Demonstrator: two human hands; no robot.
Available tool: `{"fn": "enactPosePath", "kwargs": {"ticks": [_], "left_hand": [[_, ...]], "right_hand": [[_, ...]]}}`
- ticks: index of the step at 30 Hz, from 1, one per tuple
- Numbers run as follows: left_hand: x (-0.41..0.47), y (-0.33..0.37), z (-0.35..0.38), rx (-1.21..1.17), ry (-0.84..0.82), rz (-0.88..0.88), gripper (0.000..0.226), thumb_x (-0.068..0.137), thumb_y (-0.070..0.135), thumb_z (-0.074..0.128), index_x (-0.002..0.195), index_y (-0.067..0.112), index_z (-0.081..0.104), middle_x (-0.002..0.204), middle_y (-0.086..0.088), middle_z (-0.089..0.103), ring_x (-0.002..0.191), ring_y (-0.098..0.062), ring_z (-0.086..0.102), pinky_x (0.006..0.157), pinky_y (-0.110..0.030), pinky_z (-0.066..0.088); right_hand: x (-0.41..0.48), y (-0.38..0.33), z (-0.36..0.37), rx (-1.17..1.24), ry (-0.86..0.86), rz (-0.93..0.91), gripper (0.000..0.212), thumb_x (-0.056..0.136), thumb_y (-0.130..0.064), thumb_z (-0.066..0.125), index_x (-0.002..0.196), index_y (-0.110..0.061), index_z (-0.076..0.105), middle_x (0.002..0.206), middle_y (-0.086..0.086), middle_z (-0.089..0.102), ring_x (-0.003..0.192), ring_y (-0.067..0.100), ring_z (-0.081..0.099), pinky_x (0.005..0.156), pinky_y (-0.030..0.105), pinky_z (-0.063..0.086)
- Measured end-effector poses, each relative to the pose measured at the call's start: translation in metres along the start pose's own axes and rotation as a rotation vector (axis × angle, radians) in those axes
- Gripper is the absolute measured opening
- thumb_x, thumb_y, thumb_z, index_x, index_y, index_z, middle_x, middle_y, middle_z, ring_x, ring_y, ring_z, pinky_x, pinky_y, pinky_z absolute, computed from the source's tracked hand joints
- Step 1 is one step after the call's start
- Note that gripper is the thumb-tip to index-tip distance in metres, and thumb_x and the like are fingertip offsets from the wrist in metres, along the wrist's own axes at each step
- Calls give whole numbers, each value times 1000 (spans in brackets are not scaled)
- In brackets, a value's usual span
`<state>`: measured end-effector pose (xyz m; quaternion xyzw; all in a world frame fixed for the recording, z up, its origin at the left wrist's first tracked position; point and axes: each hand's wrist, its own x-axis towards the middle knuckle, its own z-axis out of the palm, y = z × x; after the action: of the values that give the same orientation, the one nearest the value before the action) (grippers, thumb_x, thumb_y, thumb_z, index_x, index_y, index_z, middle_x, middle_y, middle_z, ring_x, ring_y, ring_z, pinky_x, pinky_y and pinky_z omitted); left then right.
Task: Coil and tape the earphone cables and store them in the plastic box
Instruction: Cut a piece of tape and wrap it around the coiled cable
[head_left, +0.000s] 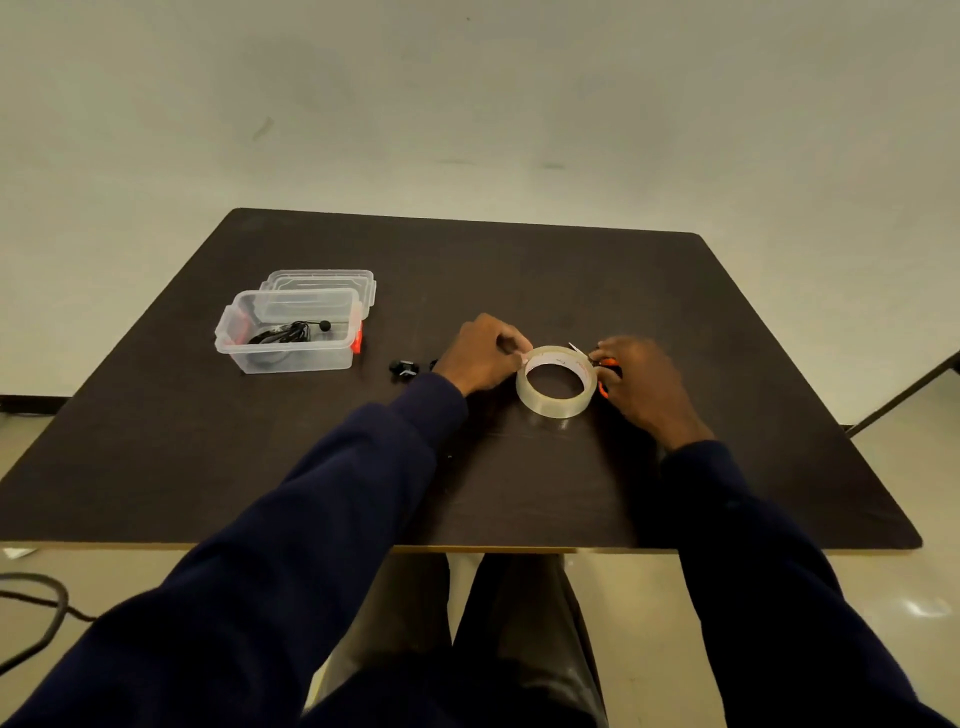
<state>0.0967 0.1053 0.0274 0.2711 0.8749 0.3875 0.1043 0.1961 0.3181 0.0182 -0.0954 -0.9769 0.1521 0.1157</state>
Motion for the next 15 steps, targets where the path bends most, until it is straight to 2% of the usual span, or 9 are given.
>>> {"fn": "enactPosePath", "kwargs": {"ticks": [4,7,8,10,12,13,15], "left_hand": [[-4,-3,-8,-33,22,-31,12,91,13,76,103,12,79,100,-4,77,86,-9,71,80,-24,59],[-8,-1,-14,-72,20,-49,10,90,10,76,99,10,79,97,-4,77,86,-9,70,77,-21,58],[-10,-1,-16,-87,18,-62,9,90,9,75,99,9,78,96,-4,76,84,-8,70,72,-18,57],[-14,-1,-18,-134,26,-80,8,90,7,74,97,8,78,91,-2,75,78,-6,70,65,-15,55],[-19,-2,-21,-221,47,-77,7,89,4,76,95,5,79,83,-1,76,70,-6,72,61,-15,54],[-21,-3,-23,-268,53,-75,8,88,2,76,95,3,79,81,-2,76,69,-5,73,62,-15,55],[-25,-4,-25,-332,31,-66,11,88,0,76,99,2,78,86,-8,78,77,-10,75,69,-19,60]], "right_hand": [[-7,-5,6,-1,77,37,16,97,-22,68,108,-18,78,114,4,72,110,27,64,93,55,54],[-10,-13,8,51,174,3,23,103,-14,55,112,-4,75,120,16,70,116,34,63,100,53,51],[-14,-17,5,128,242,-31,24,104,-16,55,115,-3,73,122,16,70,117,32,63,102,51,51],[-26,-35,-4,358,308,-75,23,101,-31,62,112,-14,74,113,3,72,108,17,65,93,41,56],[-40,-54,-4,428,161,-110,30,90,-50,71,108,-26,74,106,-13,69,101,4,62,86,26,52],[-46,-63,0,392,59,-116,39,85,-54,75,114,-28,73,110,-17,68,102,2,60,88,24,50],[-53,-68,13,315,-28,-138,46,83,-48,80,120,-23,73,117,-13,69,107,3,59,93,29,52]]}}
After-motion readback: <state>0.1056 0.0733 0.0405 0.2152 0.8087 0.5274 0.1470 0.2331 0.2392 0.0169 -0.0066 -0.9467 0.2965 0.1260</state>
